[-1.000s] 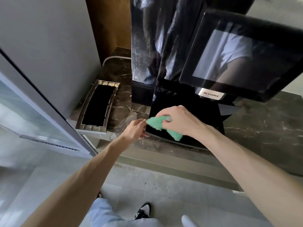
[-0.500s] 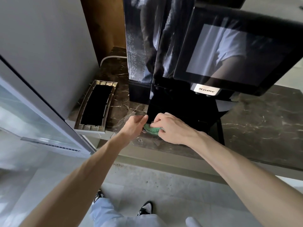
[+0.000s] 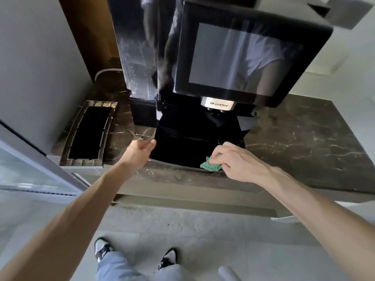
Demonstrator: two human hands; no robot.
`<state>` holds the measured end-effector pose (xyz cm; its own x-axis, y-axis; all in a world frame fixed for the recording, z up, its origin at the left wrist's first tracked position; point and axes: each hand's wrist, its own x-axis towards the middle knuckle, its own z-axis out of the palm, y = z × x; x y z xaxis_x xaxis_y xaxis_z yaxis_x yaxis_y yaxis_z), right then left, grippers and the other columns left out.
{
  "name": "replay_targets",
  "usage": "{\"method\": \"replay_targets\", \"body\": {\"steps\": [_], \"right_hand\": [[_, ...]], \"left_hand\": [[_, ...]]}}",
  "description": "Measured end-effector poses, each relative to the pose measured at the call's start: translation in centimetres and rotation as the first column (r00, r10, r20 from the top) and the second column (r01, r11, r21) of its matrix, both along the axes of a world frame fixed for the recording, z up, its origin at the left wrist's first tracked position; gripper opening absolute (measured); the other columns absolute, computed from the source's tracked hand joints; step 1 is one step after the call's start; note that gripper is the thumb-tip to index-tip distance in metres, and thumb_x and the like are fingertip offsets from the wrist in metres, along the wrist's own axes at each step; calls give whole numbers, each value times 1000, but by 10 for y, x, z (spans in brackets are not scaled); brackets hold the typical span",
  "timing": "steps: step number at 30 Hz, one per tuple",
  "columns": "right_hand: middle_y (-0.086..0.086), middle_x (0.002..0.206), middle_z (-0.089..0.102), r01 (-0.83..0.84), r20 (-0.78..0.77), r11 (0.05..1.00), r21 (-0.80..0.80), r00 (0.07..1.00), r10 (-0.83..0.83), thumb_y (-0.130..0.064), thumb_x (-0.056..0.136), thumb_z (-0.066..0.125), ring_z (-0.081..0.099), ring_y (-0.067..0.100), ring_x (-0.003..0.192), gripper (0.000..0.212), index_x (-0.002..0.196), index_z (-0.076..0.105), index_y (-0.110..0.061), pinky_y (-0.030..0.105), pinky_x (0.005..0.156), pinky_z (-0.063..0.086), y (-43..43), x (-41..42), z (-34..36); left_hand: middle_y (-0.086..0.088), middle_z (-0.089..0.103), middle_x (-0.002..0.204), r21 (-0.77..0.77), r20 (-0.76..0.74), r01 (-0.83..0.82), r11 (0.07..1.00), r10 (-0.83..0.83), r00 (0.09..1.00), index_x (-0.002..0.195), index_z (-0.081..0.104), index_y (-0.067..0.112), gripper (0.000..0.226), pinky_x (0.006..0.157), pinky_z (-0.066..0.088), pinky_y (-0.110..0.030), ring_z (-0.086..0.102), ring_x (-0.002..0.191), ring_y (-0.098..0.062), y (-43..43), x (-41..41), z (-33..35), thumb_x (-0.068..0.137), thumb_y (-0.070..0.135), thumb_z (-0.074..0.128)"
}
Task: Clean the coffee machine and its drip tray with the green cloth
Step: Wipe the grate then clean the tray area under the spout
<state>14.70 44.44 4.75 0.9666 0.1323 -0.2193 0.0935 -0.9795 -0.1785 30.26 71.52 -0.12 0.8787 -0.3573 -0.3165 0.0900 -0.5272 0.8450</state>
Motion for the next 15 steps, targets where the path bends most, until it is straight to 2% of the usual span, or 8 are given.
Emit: {"method": "replay_targets", "body": {"steps": [2,3,7,11,13,14,15], "right_hand": [[-14,124,60,7,3,999,-35,1000,-7,7,95,43,35,3,102,54,129,71,-25,23,86,43,-13,-9,0],[-13,125,61,15,10,999,-46,1000,-15,8,94,43,34,2,102,55,128,71,-25,23,83,42,-19,-15,1],[-12,126,62,31,40,993,-118,999,-26,11,92,48,30,0,103,56,126,73,-27,20,75,33,-43,-30,1],[-6,126,63,33,101,970,-240,995,-9,12,88,53,45,16,120,54,121,74,-25,27,72,35,-53,-41,2],[-3,121,65,68,163,971,-230,986,-30,11,87,56,48,21,119,48,117,76,-21,31,73,42,-47,-41,4],[-2,118,66,125,232,974,-187,970,-80,10,87,58,51,22,115,43,114,76,-18,34,72,48,-42,-40,6],[-1,115,66,206,324,972,-115,933,-159,7,88,60,53,22,111,38,113,76,-15,36,72,54,-37,-36,7]], "left_hand": [[-3,63,79,22,-6,-8,1000,9,1000,133,67,10,42,66,47,-31,59,69,-16,-1,-1,2,108,39,50],[-2,58,74,33,1,-5,999,5,1000,132,68,11,42,66,44,-31,55,65,-15,-3,-1,1,108,40,49],[-4,57,74,43,5,-26,999,25,1000,124,71,9,40,75,41,-32,54,62,-13,-2,1,-5,108,39,50],[-9,64,81,86,35,-3,996,0,999,122,72,13,40,78,44,-34,58,67,-17,-2,1,-6,108,41,48],[-14,70,96,245,181,32,969,-78,980,119,69,12,37,79,46,-38,60,80,-27,-3,0,-9,108,36,44],[-17,71,106,365,328,22,931,-150,933,124,66,12,35,83,47,-42,60,91,-33,-3,-1,-11,107,33,44],[-18,69,113,441,492,-24,897,-220,842,129,63,13,34,87,48,-46,59,101,-38,-4,-3,-13,105,31,47]]}}
